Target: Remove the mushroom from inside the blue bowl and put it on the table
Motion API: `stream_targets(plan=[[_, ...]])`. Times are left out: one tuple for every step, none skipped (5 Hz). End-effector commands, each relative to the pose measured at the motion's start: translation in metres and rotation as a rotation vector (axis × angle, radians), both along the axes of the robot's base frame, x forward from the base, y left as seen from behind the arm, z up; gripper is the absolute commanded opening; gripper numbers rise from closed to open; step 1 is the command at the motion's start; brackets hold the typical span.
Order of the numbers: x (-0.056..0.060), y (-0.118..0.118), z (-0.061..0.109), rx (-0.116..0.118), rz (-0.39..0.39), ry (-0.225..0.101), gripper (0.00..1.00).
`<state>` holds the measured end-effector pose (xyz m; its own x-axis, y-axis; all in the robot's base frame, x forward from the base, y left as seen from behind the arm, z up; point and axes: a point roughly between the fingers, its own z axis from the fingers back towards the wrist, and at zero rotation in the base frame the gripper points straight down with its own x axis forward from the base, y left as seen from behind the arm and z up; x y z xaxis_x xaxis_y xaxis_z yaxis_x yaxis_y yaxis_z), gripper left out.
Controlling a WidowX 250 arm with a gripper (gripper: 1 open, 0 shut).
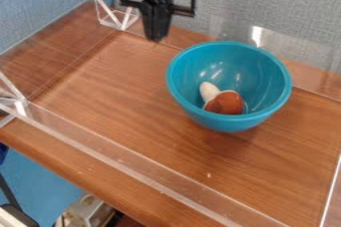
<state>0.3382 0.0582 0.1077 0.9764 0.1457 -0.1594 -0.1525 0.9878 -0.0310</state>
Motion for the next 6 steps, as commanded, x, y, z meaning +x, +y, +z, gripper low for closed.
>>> stream_targets(plan=[[0.024,0.003,0.014,0.017,0.0,-0.069,0.0],[0.031,0.0,0.013,0.014,0.003,-0.07,0.0],[0.036,-0.004,0.007,0.014,0.002,-0.063,0.0],[0.04,-0.003,0.006,0.017,0.01,-0.061,0.0],[0.039,0.003,0.005,0.025,0.023,-0.056,0.0],[0.039,0.008,0.005,0.032,0.035,-0.053,0.0]])
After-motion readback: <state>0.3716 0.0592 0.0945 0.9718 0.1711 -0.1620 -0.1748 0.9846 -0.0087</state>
